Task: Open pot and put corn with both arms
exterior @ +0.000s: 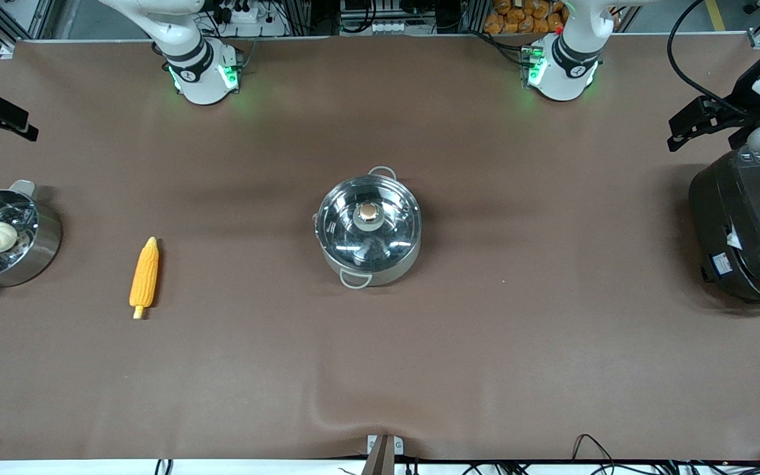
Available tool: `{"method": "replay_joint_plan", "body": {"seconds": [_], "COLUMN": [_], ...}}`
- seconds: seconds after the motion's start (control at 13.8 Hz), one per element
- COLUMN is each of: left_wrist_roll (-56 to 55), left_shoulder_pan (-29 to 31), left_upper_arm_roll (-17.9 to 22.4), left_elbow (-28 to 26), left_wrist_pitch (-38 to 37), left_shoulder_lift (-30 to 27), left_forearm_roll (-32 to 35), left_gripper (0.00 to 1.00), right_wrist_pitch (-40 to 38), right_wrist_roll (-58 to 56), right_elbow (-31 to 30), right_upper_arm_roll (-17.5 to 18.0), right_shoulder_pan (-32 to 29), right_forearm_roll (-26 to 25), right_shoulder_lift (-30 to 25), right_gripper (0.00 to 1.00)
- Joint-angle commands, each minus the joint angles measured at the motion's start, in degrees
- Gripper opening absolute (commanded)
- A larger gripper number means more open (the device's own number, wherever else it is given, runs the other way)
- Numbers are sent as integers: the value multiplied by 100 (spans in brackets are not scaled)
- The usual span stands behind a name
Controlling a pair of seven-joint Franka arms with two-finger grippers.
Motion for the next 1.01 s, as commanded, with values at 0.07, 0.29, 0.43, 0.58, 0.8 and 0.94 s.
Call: {"method": "replay_joint_plan", "body": {"seconds": [0.07, 0.29, 0.43, 0.58, 0.8, 0.94], "left_wrist_roll": [113, 95, 121, -18, -798, -1265], "left_shoulder_pan": [-16, -24, -33, -147, -516, -770], "left_upper_arm_roll": [20, -23, -50, -102, -392, -594], "left_elbow": [148, 360, 378, 378, 377, 378], "left_wrist_pitch": [-110, -145, -137, -84, 371, 688], "left_shoulder_lift": [-5, 189, 294, 487, 829, 1101], "left_forearm_roll": [-121, -121, -130, -409, -402, -429], "left_gripper": [100, 100, 100, 100, 100, 100], "right_wrist_pitch": [-104, -174, -262, -315, -323, -402], "right_wrist_roll": [-69, -69, -77, -78, -86, -86], "right_elbow": [-55, -64, -64, -64, -64, -3], "right_upper_arm_roll": [48, 39, 31, 39, 74, 92], "right_shoulder_pan": [-329, -330, -339, -313, -138, -40], "right_forearm_roll": [91, 83, 83, 91, 83, 74], "right_shoulder_lift": [-127, -127, -118, -101, -57, -65], "right_gripper": [100, 100, 100, 100, 100, 100]}}
